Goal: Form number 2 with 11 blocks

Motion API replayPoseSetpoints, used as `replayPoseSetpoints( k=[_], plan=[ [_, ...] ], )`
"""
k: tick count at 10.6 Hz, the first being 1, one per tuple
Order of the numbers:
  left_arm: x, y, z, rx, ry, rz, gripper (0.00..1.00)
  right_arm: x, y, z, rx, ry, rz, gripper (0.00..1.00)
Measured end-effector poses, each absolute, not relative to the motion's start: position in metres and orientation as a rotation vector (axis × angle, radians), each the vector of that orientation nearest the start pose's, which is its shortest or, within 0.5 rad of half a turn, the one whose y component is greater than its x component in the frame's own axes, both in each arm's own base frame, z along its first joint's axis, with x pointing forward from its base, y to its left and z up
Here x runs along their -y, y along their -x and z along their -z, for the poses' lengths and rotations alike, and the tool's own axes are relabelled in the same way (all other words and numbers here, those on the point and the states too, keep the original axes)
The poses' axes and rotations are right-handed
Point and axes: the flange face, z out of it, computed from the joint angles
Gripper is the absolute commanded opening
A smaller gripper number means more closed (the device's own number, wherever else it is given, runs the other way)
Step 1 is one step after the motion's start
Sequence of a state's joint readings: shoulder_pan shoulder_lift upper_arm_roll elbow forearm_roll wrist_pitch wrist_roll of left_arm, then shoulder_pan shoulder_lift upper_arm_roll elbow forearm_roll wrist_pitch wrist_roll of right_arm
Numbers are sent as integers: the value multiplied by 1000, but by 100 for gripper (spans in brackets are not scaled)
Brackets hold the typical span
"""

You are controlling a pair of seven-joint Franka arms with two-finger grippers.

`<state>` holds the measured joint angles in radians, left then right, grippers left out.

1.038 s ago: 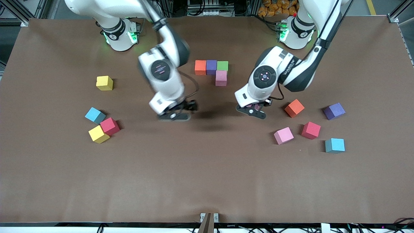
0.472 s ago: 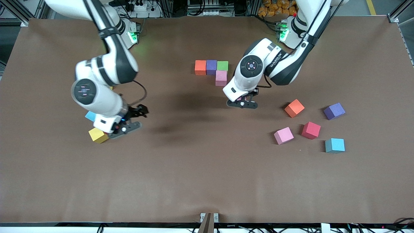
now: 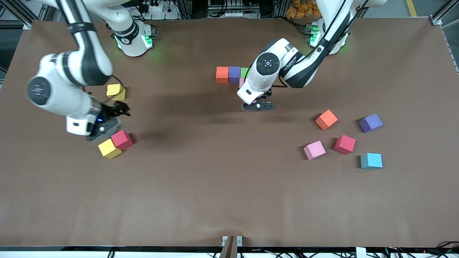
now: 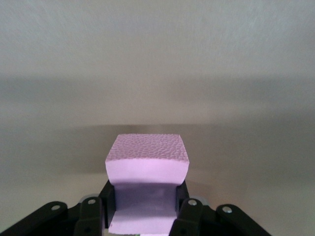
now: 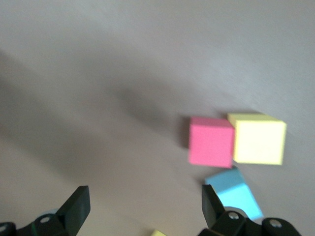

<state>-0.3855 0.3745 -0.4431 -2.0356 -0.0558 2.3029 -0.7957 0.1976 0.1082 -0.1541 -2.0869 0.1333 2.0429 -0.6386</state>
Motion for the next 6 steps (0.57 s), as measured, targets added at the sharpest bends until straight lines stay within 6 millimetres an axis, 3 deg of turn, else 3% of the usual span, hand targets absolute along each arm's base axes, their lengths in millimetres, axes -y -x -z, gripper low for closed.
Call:
replayPoseSetpoints(
  k=[3,6],
  plan=[
    [433,-399,-263,73,3216,-334,12,62,-535,-347,1015,2787,-164,100],
    [433,-402,-255,87,3233,-324,11,103,-524,-307,1146,2742,-133,100]
  ],
)
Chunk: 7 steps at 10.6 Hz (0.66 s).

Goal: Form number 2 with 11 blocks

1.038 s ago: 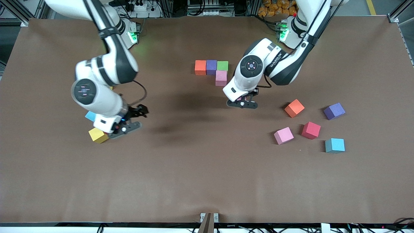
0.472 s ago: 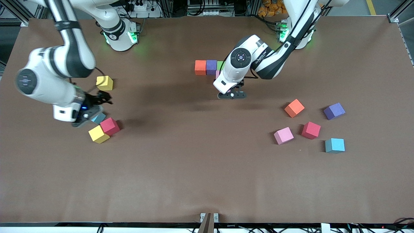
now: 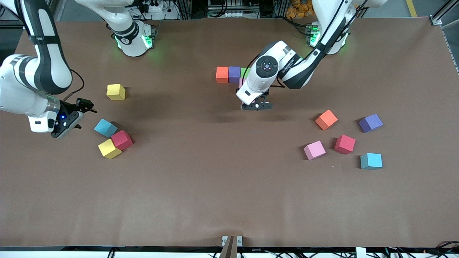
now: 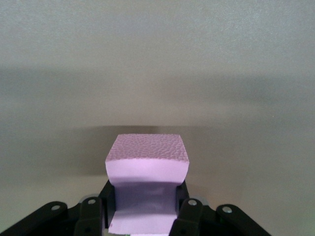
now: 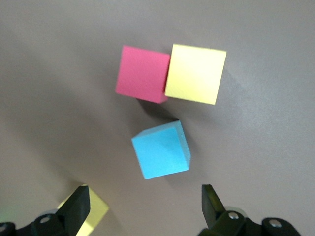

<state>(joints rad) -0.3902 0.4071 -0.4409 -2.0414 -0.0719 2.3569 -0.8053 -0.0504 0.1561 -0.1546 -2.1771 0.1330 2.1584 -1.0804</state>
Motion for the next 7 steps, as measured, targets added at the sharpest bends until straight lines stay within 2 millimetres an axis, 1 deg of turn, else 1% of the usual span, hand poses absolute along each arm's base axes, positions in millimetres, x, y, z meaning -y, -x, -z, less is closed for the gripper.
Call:
replayPoseSetpoints(
  k=[2,3,7],
  plan=[
    [436,-400,-245,90,3244,-327,12,110,-525,-274,1203,2734,-131,100],
    [437,-400,-242,90,3244,-331,12,110,-527,-261,1215,2735,-132,100],
    [438,-397,-241,82,3241,-336,11,107,-529,-222,1203,2706,-99,100]
  ],
)
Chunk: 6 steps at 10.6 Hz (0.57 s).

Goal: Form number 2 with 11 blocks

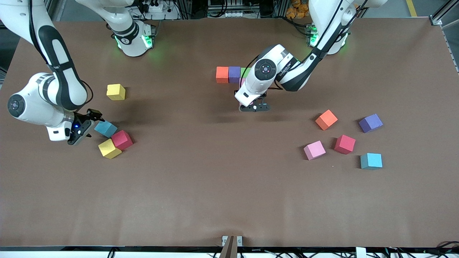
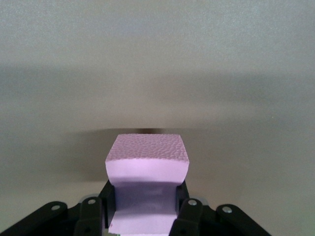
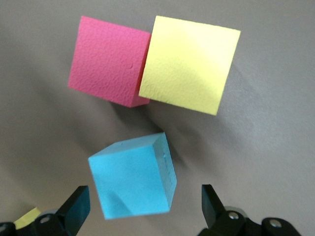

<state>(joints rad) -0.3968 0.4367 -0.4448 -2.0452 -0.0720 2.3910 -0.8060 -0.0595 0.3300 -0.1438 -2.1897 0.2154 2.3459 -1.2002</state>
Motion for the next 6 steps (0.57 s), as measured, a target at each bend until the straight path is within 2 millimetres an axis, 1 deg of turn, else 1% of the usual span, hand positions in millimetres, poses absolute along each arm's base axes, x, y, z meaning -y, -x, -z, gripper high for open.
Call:
replayPoseSetpoints(
  k=[2,4,6],
  plan=[
    [436,-391,-235,75,3228,-352,11,106,-527,-202,1193,2692,-119,100],
    [437,-384,-232,59,3221,-366,11,104,-526,-196,1159,2683,-115,100],
    [438,-382,-232,56,3220,-368,12,103,-525,-193,1151,2666,-107,100]
  ],
)
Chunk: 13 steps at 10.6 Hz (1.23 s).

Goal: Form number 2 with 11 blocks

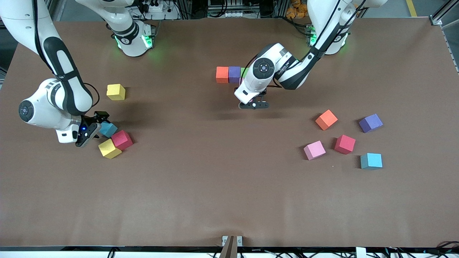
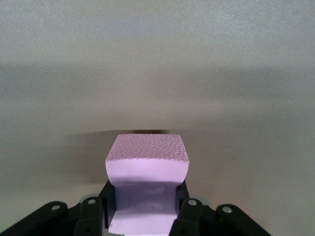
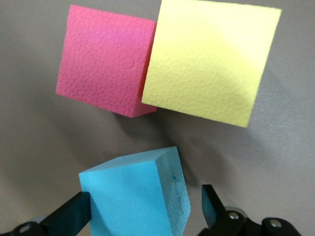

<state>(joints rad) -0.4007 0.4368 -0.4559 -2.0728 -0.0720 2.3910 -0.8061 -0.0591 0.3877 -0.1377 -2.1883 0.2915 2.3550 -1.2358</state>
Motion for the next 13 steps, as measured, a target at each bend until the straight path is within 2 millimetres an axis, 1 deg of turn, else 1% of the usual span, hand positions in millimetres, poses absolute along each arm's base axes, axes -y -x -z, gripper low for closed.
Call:
replayPoseSetpoints(
  k=[2,3,7,9,13],
  plan=[
    [438,-382,-231,55,3219,-370,12,100,-523,-192,1140,2631,-143,100],
    [438,-381,-231,54,3218,-371,12,98,-525,-195,1133,2606,-164,100],
    [438,-382,-228,57,3225,-366,12,98,-529,-200,1126,2586,-178,100],
    [439,-382,-225,61,3232,-363,13,101,-527,-197,1119,2585,-183,100],
    [439,-381,-222,60,3232,-368,19,106,-525,-191,1123,2574,-193,100]
  ],
)
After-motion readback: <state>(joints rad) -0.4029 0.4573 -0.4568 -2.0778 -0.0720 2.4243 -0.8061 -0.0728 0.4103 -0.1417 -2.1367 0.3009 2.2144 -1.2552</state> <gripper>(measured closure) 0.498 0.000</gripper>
